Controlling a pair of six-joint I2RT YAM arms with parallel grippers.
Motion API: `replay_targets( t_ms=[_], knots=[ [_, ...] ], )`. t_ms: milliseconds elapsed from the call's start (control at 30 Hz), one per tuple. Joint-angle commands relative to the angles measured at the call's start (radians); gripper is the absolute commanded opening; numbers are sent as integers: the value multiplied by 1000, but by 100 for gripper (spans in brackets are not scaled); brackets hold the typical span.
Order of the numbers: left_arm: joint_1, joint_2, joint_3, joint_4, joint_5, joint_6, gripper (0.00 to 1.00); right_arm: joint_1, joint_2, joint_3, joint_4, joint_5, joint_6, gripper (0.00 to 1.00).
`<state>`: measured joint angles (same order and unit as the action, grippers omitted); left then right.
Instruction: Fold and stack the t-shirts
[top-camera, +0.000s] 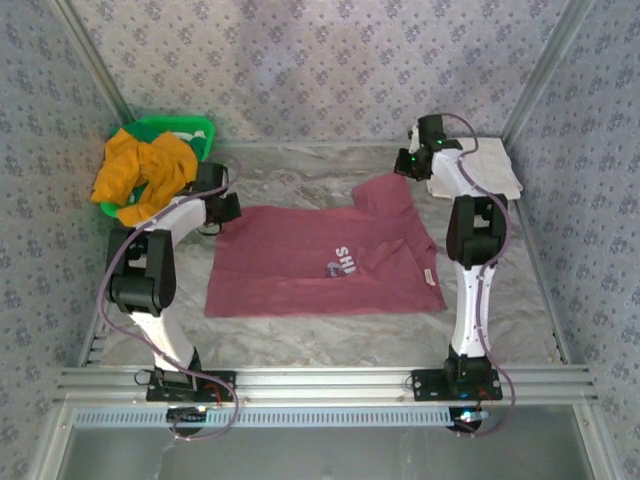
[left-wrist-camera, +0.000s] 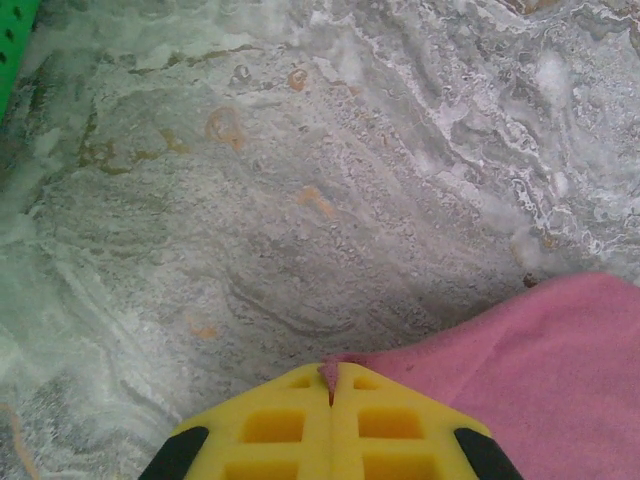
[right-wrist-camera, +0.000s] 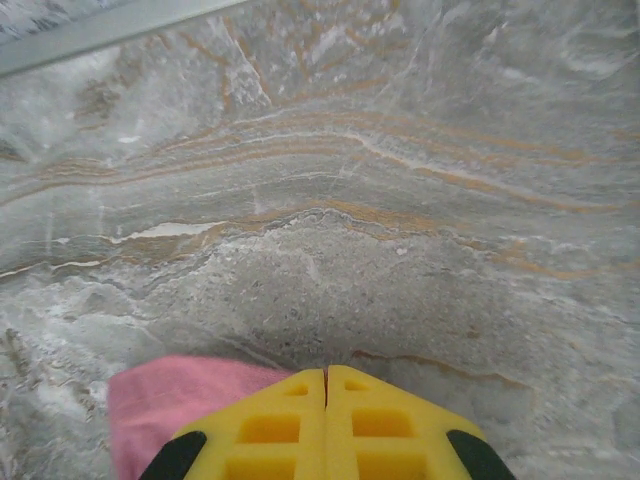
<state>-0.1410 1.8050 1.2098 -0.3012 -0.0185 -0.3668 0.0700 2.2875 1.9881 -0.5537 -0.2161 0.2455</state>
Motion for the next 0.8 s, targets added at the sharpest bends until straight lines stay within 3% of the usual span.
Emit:
replay_targets(
  t_ms=[0,267,767],
  knots=[
    [3,-52,-29,30,22,3,0,-5,-112,-111,102,-26,10,0],
    [46,-56,-89,62,47,22,0,-13,-322,-398,294,-61,39,0],
    [72,-116,-59,-3,51,61,0,-24,-454,-521,355,-98,11,0]
  ],
)
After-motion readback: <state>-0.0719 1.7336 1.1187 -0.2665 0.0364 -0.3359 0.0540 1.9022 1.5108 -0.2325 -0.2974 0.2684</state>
